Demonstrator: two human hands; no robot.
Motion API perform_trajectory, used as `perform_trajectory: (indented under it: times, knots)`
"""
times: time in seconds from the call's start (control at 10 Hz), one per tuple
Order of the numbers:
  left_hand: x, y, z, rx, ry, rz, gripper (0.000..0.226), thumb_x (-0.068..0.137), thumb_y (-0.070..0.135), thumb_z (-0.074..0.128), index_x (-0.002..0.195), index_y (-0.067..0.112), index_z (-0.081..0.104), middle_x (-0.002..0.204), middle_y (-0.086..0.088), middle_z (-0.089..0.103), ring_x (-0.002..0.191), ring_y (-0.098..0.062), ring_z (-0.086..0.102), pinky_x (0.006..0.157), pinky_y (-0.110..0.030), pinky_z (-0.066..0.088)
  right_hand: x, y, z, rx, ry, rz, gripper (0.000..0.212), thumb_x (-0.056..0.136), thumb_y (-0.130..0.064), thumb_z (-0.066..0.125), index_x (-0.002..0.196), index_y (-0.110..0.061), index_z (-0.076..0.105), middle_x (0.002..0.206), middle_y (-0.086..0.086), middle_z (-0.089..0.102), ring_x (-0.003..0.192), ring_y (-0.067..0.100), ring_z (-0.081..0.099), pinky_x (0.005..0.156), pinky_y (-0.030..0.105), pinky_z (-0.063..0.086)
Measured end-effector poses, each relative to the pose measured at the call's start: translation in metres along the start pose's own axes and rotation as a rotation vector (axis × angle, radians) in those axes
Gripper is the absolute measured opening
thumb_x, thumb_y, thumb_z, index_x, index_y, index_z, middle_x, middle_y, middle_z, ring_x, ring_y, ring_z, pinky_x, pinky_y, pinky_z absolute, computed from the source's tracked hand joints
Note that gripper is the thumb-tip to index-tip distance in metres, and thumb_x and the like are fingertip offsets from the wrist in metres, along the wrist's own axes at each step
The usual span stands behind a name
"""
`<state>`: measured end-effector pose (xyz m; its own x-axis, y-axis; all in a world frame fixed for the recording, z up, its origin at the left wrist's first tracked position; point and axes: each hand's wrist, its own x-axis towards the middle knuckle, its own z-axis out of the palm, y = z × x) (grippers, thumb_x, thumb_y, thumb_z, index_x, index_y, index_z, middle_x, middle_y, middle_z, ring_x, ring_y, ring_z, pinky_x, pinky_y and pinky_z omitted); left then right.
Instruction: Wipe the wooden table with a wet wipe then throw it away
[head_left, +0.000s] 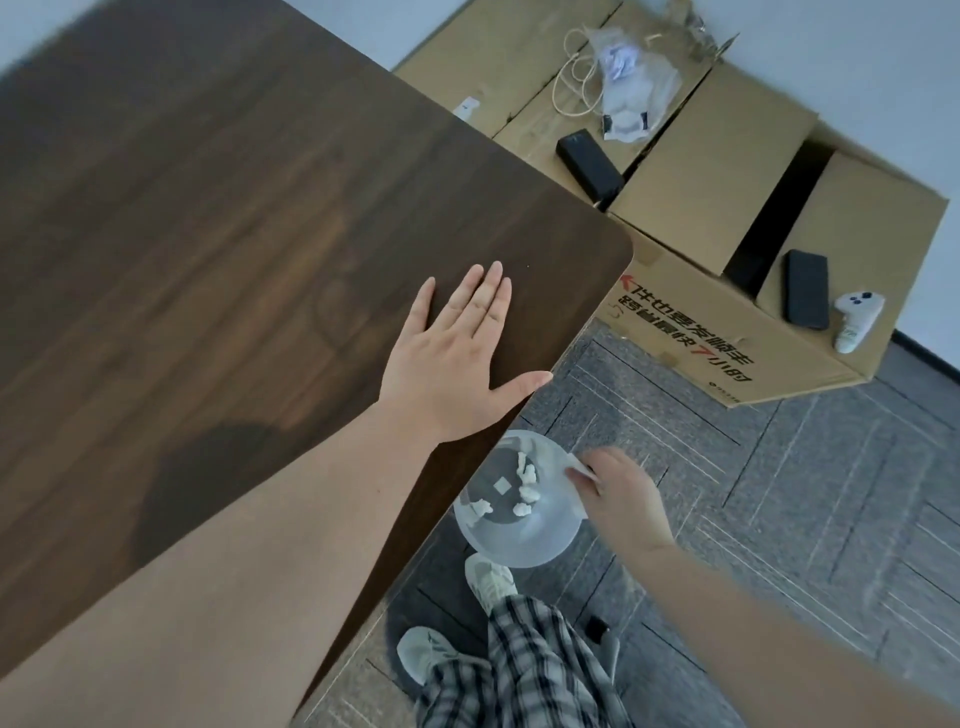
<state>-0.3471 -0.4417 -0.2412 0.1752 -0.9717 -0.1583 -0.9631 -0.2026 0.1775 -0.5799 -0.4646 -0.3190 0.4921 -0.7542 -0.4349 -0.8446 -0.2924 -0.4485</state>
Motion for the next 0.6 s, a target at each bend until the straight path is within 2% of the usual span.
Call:
perform_trajectory:
  times: [0.1,0.2,0.3,0.4,0.5,0.6]
  knots:
    - [0.002,0.004,0.006,-0.004,0.02,-0.007,0.091,0.082,0.077,0.007,0.151,0.018,0.0,0.16,0.003,-0.003,0.146,-0.01,-0.008,0.119,-0.045,-0.004,0.016,0.017,0.04,0.021,-0.132,0.127,0.023,0.093,-0.023,0.052,0.088,-0.002,0.061,0.089,0.01,0.062,0.079,0.026,0.057,0.07,0.036,0.047]
    - [0.006,0.01,0.011,-0.002,0.024,-0.007,0.091,0.081,0.077,0.006,0.151,0.018,0.001,0.16,0.004,-0.002,0.146,-0.01,-0.007,0.119,-0.046,-0.001,0.029,0.03,0.085,0.064,-0.216,0.178,0.023,0.093,-0.023,0.05,0.084,-0.005,0.06,0.085,0.008,0.06,0.074,0.024,0.056,0.066,0.036,0.047]
    - [0.005,0.009,0.014,0.011,0.055,-0.013,0.091,0.082,0.077,0.007,0.151,0.018,0.002,0.161,0.003,0.0,0.146,-0.011,-0.004,0.119,-0.047,0.001,0.039,0.048,0.122,0.096,-0.251,0.237,0.021,0.093,-0.022,0.05,0.089,-0.004,0.061,0.089,0.008,0.06,0.077,0.025,0.058,0.068,0.037,0.048]
    - [0.006,0.008,0.015,0.044,0.063,-0.011,0.091,0.081,0.077,0.007,0.151,0.019,0.001,0.161,0.003,0.0,0.146,-0.012,-0.004,0.119,-0.048,0.002,0.053,0.062,0.147,0.12,-0.291,0.281,0.022,0.093,-0.022,0.051,0.099,-0.004,0.061,0.101,0.01,0.062,0.09,0.027,0.06,0.081,0.039,0.05]
    - [0.007,0.012,0.019,0.053,0.086,-0.005,0.092,0.081,0.077,0.009,0.151,0.018,0.006,0.16,0.003,0.004,0.147,-0.012,0.0,0.119,-0.048,0.005,0.058,0.072,0.168,0.164,-0.37,0.297,0.043,0.093,-0.033,0.054,0.129,-0.01,0.05,0.132,0.008,0.055,0.119,0.026,0.051,0.1,0.035,0.037]
    - [0.008,0.013,0.017,0.06,0.101,-0.017,0.092,0.082,0.077,0.009,0.151,0.017,0.01,0.16,0.002,0.008,0.147,-0.013,0.003,0.119,-0.049,0.008,0.061,0.078,0.173,0.24,-0.369,0.302,0.061,0.091,-0.041,0.057,0.142,-0.015,0.036,0.144,0.005,0.046,0.13,0.026,0.044,0.105,0.037,0.034]
